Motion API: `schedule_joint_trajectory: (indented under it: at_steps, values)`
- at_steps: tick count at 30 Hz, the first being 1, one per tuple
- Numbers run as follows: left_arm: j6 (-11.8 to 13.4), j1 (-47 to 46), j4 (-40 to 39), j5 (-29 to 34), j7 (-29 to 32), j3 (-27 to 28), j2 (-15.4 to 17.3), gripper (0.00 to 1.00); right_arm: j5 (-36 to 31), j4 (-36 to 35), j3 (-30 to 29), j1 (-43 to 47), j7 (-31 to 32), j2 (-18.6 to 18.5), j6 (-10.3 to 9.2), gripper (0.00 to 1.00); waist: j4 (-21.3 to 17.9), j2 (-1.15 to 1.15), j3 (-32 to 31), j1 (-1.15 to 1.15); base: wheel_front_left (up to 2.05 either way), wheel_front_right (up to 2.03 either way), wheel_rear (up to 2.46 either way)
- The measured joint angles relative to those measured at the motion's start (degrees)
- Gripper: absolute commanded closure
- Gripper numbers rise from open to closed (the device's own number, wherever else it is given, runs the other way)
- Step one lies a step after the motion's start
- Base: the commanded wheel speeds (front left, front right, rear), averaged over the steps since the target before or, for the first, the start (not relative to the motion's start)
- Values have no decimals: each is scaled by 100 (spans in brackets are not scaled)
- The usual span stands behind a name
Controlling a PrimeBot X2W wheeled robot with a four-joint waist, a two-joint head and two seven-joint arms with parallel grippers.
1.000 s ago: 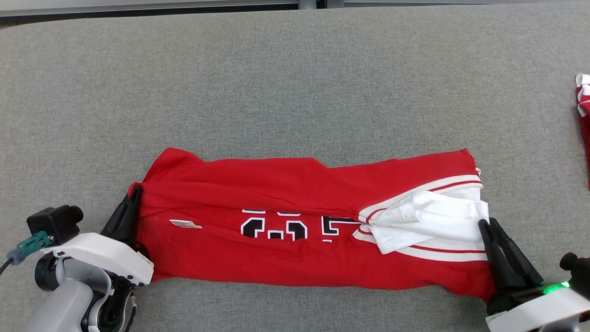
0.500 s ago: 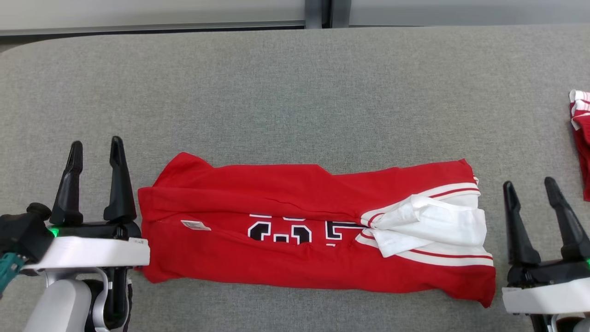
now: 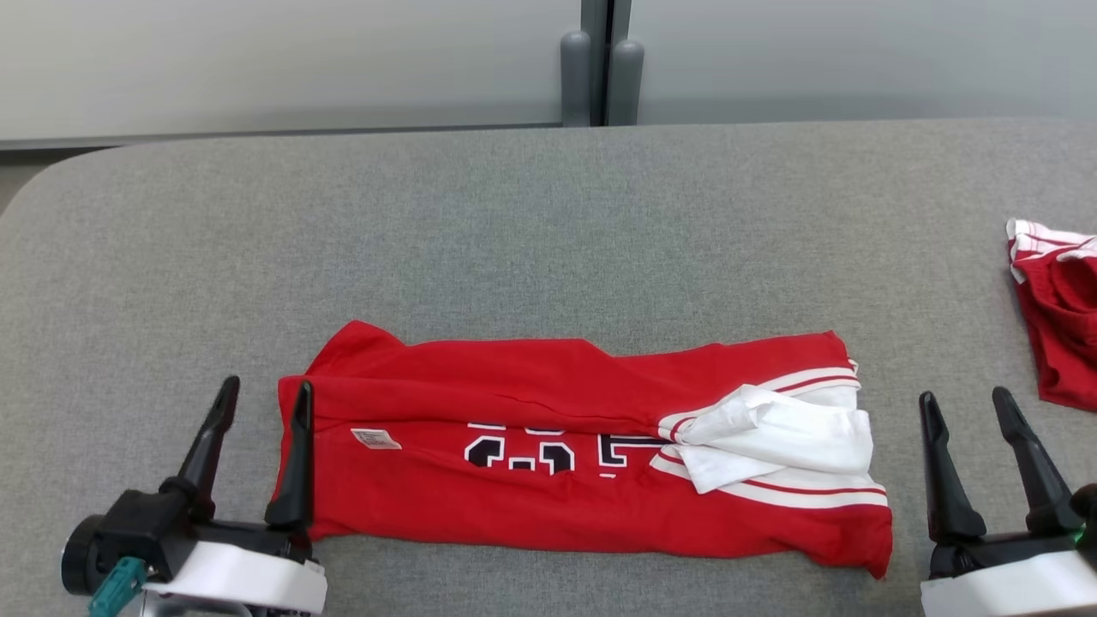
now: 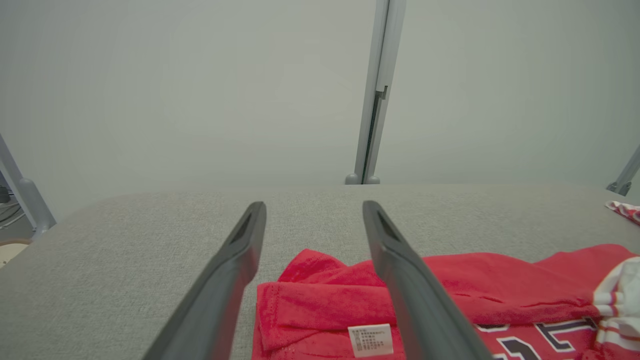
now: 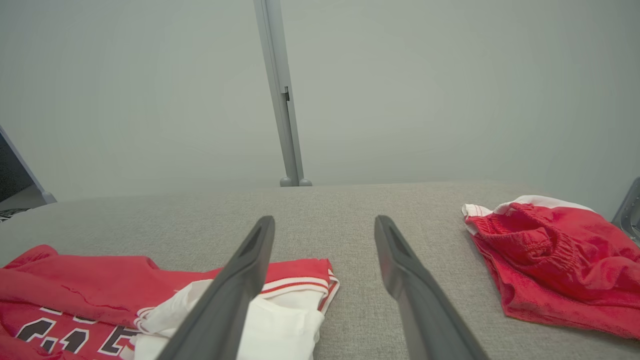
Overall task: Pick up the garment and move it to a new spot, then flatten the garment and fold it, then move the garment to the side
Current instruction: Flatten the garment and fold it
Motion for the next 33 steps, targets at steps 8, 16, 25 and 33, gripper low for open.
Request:
schedule_joint_trajectory:
  at_steps: [8, 16, 25, 33]
  values:
    - [23, 182, 81, 4, 47, -38, 38, 0, 85, 78, 12, 185, 1, -15, 0, 0, -33, 0, -236, 0, 0, 0, 0]
    - [14, 187, 58, -94, 94, -38, 42, 0, 164, 102, -9, 179, 25, -43, 0, 0, -52, 0, -195, 0, 0, 0, 0]
    - [-57, -34, 67, -163, 92, -103, -14, 0, 326, 754, -16, 27, 110, -111, 0, 0, 47, 0, 37, 0, 0, 0, 0]
    - [-212, -328, 220, -151, 59, -267, -160, 0, 545, 2018, 482, -486, 79, 63, 1, 0, 275, 0, 368, 0, 0, 0, 0]
